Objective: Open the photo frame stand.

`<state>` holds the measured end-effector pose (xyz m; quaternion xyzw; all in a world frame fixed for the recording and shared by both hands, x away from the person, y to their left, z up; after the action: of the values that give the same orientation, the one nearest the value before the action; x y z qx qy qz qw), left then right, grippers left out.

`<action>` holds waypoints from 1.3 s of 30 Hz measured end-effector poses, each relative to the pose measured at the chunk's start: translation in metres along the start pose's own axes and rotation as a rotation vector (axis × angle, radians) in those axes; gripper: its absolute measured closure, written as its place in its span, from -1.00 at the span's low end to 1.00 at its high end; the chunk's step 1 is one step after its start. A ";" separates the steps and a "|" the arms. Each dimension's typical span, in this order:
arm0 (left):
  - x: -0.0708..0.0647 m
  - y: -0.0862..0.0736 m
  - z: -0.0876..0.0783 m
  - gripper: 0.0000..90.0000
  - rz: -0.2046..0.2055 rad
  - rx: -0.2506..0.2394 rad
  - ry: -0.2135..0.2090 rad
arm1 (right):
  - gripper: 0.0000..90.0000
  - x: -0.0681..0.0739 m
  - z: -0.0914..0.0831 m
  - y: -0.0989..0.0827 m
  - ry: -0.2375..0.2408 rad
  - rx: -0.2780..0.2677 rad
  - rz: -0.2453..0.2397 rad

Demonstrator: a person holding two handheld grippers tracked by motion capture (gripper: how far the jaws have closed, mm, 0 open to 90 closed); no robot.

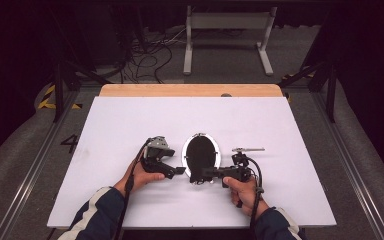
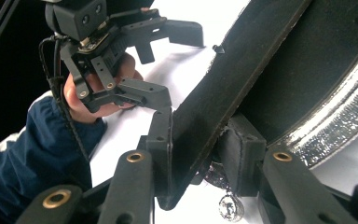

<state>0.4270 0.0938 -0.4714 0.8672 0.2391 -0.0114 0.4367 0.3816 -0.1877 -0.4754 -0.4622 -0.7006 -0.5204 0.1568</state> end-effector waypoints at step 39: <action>0.005 0.015 -0.020 0.37 -0.062 -0.251 -0.181 | 0.71 0.017 -0.009 -0.001 -0.063 0.012 -0.315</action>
<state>0.4339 0.1037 -0.4488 0.7933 0.2251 -0.0731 0.5610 0.3690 -0.1871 -0.4603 -0.3618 -0.7721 -0.5196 0.0539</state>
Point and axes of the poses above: each handheld gripper's, and its own axes: z roughly forward along the jaws, y roughly out of its top, x roughly to its left, the point moved 1 cm from there along z, roughly forward along the jaws, and after that the axes turned 1 degree about -y, right-handed, at the moved point
